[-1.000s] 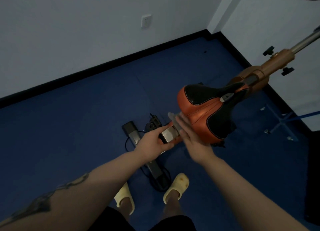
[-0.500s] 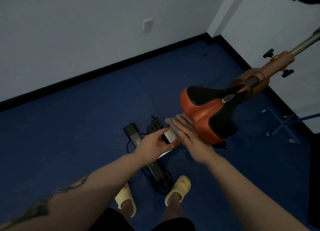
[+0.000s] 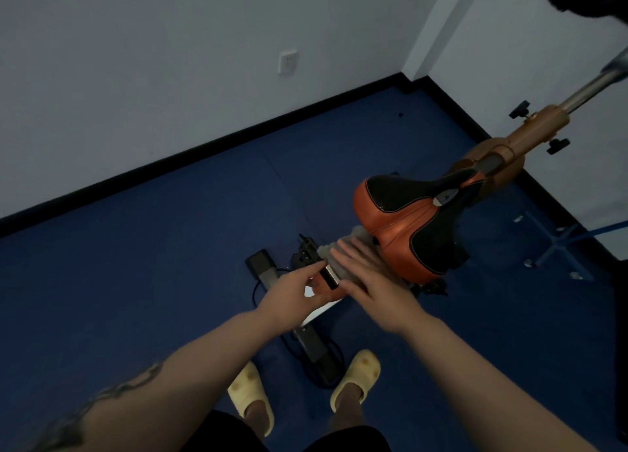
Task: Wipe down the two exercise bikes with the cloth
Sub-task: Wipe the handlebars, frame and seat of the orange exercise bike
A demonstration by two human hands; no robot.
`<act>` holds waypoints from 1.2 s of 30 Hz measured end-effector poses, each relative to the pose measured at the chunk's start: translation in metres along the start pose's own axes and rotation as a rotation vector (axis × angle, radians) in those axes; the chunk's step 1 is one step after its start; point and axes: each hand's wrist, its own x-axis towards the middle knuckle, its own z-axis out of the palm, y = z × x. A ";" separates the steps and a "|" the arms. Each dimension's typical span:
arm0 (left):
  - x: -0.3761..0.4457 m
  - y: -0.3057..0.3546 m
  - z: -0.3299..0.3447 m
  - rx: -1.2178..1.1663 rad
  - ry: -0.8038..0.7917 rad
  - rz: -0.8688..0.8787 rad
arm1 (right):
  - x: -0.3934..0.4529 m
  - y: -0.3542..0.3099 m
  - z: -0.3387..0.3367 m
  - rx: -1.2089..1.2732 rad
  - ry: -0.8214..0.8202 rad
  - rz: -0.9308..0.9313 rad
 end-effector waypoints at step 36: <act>0.070 0.141 -0.007 0.237 0.029 0.507 | -0.026 -0.047 -0.083 0.231 0.613 0.528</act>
